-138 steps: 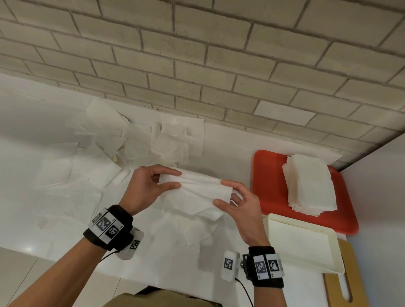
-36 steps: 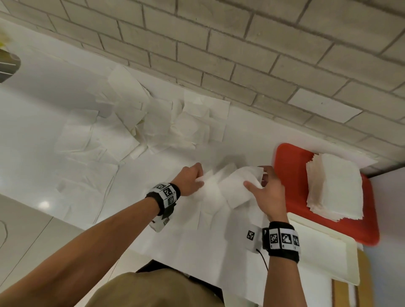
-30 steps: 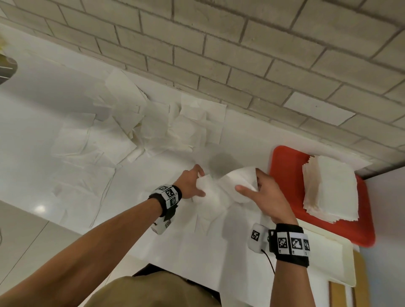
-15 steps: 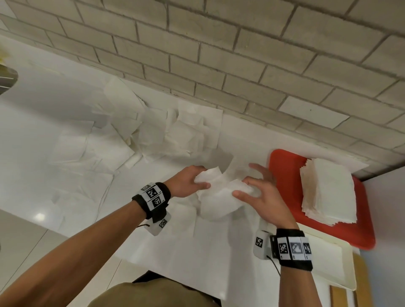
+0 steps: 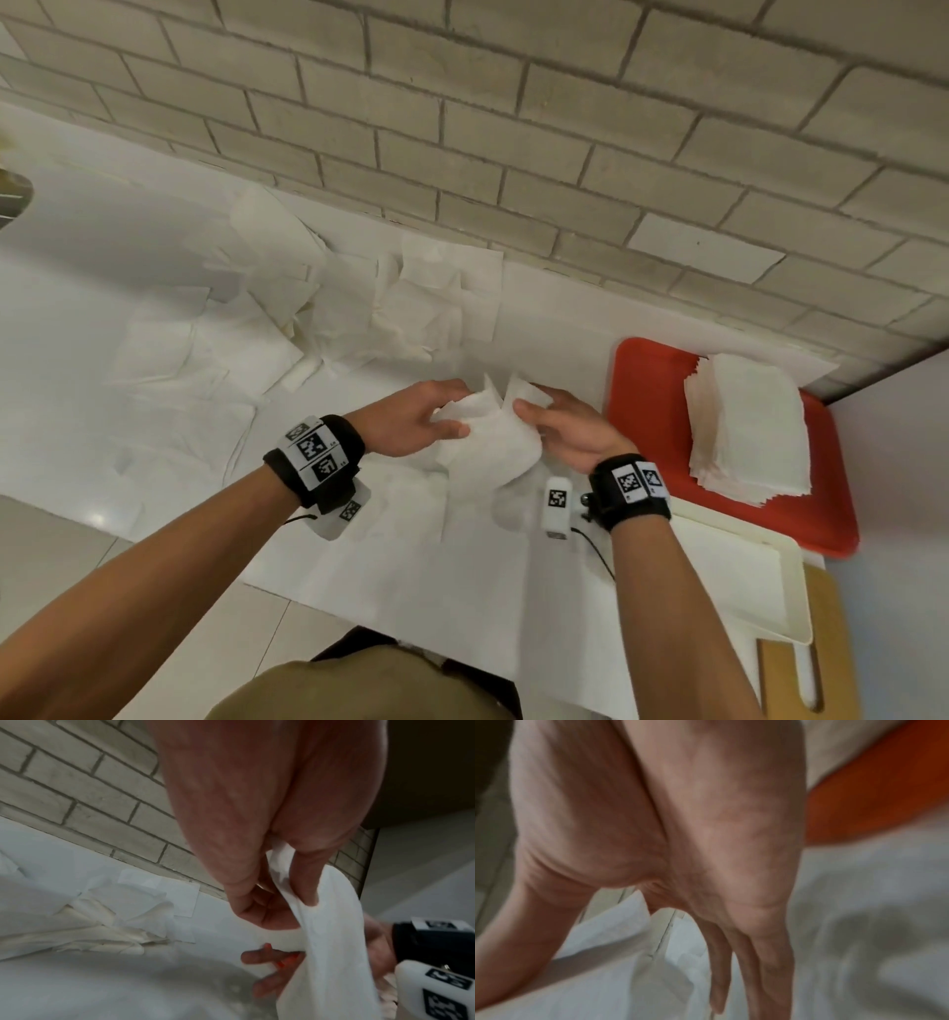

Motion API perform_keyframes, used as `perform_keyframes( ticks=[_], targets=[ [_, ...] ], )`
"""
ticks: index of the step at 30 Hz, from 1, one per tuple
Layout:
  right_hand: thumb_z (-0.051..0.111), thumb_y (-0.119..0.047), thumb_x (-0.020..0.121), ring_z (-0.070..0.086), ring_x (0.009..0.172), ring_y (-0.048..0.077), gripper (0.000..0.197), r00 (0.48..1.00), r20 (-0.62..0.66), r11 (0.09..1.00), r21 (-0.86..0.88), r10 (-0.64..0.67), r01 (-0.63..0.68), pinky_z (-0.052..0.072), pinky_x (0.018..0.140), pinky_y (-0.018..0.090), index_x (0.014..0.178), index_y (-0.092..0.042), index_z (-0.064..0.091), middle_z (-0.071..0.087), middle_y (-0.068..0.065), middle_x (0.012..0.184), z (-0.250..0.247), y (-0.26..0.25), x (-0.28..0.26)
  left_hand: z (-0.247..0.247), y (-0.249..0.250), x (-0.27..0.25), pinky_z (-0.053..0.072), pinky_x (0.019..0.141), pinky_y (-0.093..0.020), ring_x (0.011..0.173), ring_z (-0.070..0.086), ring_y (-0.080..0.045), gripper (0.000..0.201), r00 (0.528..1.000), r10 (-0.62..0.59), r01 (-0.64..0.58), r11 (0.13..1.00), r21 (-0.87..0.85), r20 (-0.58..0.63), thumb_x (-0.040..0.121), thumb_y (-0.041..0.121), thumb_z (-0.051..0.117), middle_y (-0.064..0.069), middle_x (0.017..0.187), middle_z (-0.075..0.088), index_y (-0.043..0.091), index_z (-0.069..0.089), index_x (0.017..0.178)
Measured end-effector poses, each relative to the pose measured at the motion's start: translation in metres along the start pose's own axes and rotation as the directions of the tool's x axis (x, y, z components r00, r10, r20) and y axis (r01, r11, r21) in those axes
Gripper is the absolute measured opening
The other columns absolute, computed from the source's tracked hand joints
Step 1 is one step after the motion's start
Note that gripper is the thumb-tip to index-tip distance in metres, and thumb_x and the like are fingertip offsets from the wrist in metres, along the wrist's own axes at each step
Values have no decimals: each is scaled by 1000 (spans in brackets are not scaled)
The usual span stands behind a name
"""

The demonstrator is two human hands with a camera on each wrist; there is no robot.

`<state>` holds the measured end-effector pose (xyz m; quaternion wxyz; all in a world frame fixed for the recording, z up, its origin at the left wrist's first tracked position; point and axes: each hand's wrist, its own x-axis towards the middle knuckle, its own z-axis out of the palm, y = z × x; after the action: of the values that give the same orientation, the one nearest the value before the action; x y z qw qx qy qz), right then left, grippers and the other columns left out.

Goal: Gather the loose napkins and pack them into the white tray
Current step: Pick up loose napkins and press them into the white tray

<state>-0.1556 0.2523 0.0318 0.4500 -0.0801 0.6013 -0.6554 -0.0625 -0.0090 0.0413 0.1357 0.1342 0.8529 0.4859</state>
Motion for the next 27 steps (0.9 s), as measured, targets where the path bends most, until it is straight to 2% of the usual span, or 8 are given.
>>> perform_keyframes(
  ticks=[5, 8, 11, 15, 18, 23, 25, 27],
  targets=[
    [80, -24, 94, 60, 140, 39, 53, 991, 81, 937, 342, -103, 69, 52, 112, 47, 140, -1, 66, 61, 29, 149, 17, 24, -8, -5, 22, -24, 35, 116, -16, 145, 45, 2, 52, 994, -9, 5, 999, 35, 108, 109, 19, 62, 26, 154, 53, 47, 49, 151],
    [84, -25, 92, 62, 137, 40, 69, 982, 64, 926, 348, -179, 146, 54, 110, 46, 142, 13, 56, 59, 33, 148, 22, 24, -24, 1, 33, -32, 36, 120, -28, 147, 46, -2, 52, 995, -21, 17, 999, 44, 97, 109, 19, 61, 25, 156, 52, 38, 48, 156],
    [76, -14, 95, 70, 124, 39, 47, 971, -106, 934, 270, -214, 235, 60, 103, 43, 134, 10, 63, 71, 29, 132, 19, 12, -49, 15, 46, -35, 46, 115, -36, 138, 56, -8, 50, 999, -37, 36, 999, 26, 35, 109, 19, 61, 20, 148, 61, 29, 50, 157],
    [90, -20, 82, 73, 104, 38, 43, 904, -326, 949, 56, -277, 311, 59, 92, 46, 111, 8, 74, 76, 31, 113, 7, -6, -91, 42, 67, -33, 51, 107, -24, 127, 66, -8, 43, 995, -73, 64, 990, -125, -70, 108, 18, 64, 14, 137, 71, 23, 58, 149],
    [101, -29, 73, 67, 83, 31, 47, 826, -421, 926, -127, -375, 356, 51, 77, 47, 88, 5, 71, 69, 37, 93, -4, -9, -118, 66, 81, -28, 54, 97, -20, 116, 72, -7, 35, 982, -127, 101, 978, -183, -140, 104, 20, 69, 13, 126, 76, 24, 66, 139],
    [97, -35, 77, 50, 69, 18, 47, 669, -568, 878, -306, -479, 368, 41, 66, 37, 64, -21, 54, 55, -1, 69, -19, -3, -155, 103, 96, -21, 61, 90, -34, 101, 77, -12, 26, 917, -209, 150, 970, -192, -341, 101, 38, 73, 7, 111, 81, 21, 76, 121],
    [95, -33, 81, 51, 68, 14, 46, 560, -660, 862, -323, -501, 390, 44, 67, 34, 67, -18, 54, 56, -4, 68, -29, 7, -170, 118, 97, -20, 60, 83, -41, 88, 76, -17, 36, 867, -218, 137, 969, -207, -448, 101, 51, 68, -3, 97, 80, 16, 76, 104],
    [93, -35, 84, 55, 68, 10, 42, 417, -771, 866, -344, -482, 364, 49, 68, 30, 71, -15, 58, 63, -9, 70, -42, 24, -184, 135, 101, -18, 55, 73, -36, 76, 70, -15, 38, 809, -231, 113, 964, -242, -541, 103, 51, 65, -7, 86, 75, 15, 73, 93]
  ],
)
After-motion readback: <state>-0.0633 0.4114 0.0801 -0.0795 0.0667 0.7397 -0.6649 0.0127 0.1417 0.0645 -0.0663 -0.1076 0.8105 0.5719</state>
